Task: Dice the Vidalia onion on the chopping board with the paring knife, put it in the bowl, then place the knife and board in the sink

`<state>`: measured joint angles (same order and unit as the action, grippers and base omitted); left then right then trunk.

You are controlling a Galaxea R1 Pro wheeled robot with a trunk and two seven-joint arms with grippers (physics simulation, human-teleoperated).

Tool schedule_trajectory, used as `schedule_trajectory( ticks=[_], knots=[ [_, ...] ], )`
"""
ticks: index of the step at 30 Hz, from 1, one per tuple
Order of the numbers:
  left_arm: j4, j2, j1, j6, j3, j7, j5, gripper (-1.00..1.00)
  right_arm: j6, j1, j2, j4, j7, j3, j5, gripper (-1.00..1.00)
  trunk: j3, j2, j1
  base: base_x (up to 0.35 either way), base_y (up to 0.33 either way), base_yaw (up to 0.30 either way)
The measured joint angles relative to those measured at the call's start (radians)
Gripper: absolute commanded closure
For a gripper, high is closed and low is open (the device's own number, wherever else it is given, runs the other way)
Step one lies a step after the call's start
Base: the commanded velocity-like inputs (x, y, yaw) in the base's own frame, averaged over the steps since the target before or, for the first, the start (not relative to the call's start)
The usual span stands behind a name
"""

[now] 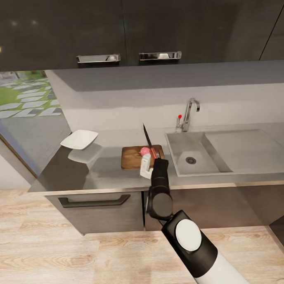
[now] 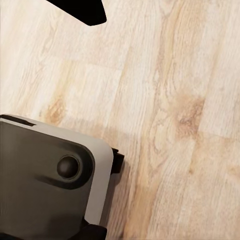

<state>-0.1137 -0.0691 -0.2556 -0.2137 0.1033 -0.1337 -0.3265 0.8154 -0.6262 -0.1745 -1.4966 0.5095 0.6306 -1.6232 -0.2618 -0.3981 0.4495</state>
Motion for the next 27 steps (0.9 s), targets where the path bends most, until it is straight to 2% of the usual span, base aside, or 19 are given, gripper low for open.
schedule_trajectory(
  ticks=[3,8,27],
  knots=[
    [0.0,0.001,0.0,0.0,0.0,0.001,-0.001,-1.0,-0.001,0.0,0.0,0.0,0.066,-0.003,0.015,1.0,0.0,0.0,0.0,0.0,0.0,0.0],
    [0.001,0.002,0.0,0.0,0.0,0.001,-0.001,-1.0,-0.008,0.0,0.0,0.0,0.107,-0.003,0.021,1.0,0.0,0.0,0.0,0.0,0.0,0.0],
    [0.002,0.002,0.0,0.0,0.0,0.001,-0.001,-1.0,-0.011,0.0,0.0,0.0,0.113,-0.004,0.021,1.0,0.0,0.0,0.0,0.001,0.0,0.0]
  ],
)
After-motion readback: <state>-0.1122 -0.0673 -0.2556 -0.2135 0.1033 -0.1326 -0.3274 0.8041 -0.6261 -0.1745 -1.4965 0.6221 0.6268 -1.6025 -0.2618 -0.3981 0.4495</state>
